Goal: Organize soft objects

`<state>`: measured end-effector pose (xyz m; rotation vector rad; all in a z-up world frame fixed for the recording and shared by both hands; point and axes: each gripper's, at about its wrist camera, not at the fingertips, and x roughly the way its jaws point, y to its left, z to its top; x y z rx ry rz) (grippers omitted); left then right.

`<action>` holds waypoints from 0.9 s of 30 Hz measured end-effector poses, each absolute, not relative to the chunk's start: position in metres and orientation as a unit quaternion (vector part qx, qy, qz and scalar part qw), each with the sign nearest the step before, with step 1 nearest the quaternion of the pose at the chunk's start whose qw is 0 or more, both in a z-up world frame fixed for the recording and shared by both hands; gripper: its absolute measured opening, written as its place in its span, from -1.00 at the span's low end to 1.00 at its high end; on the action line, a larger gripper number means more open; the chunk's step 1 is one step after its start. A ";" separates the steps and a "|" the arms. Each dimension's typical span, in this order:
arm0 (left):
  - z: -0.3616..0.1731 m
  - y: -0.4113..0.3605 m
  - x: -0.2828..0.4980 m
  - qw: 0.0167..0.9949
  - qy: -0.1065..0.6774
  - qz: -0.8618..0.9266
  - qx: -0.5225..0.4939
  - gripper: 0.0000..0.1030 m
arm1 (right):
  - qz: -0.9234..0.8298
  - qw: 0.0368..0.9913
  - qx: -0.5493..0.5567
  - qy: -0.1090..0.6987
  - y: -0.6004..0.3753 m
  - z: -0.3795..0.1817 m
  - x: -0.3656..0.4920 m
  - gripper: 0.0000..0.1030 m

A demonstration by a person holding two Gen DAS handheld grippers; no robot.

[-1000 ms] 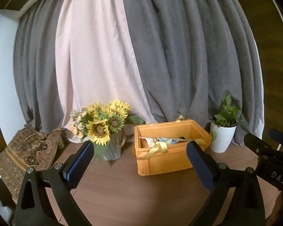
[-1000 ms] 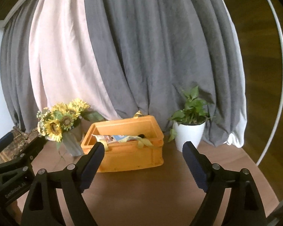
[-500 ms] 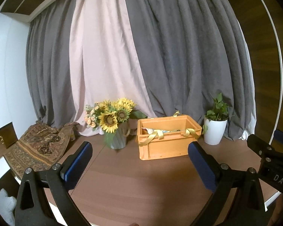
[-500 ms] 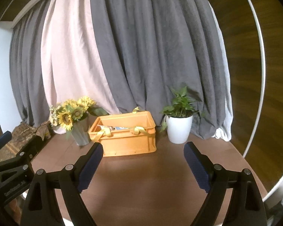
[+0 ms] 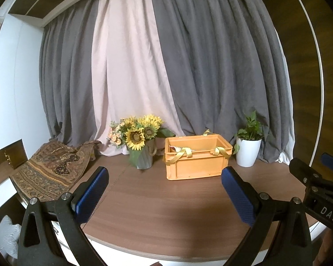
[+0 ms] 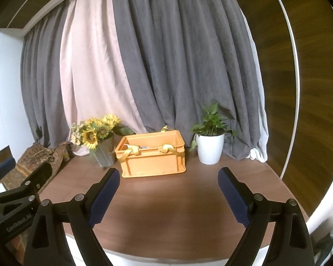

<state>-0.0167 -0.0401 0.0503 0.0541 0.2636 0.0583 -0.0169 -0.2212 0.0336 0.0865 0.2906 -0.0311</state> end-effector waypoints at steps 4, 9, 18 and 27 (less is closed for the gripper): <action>0.049 -0.041 -0.027 0.991 0.132 0.024 0.027 1.00 | -0.017 0.989 0.041 0.142 -0.222 0.034 -0.028 0.77; 0.047 -0.044 -0.035 0.990 0.134 0.017 0.028 1.00 | -0.022 0.989 0.042 0.142 -0.226 0.033 -0.040 0.77; 0.046 -0.047 -0.042 0.990 0.136 0.015 0.032 1.00 | -0.027 0.988 0.045 0.145 -0.230 0.031 -0.049 0.77; 0.046 -0.048 -0.045 0.990 0.135 0.013 0.031 1.00 | -0.030 0.988 0.045 0.143 -0.229 0.031 -0.053 0.77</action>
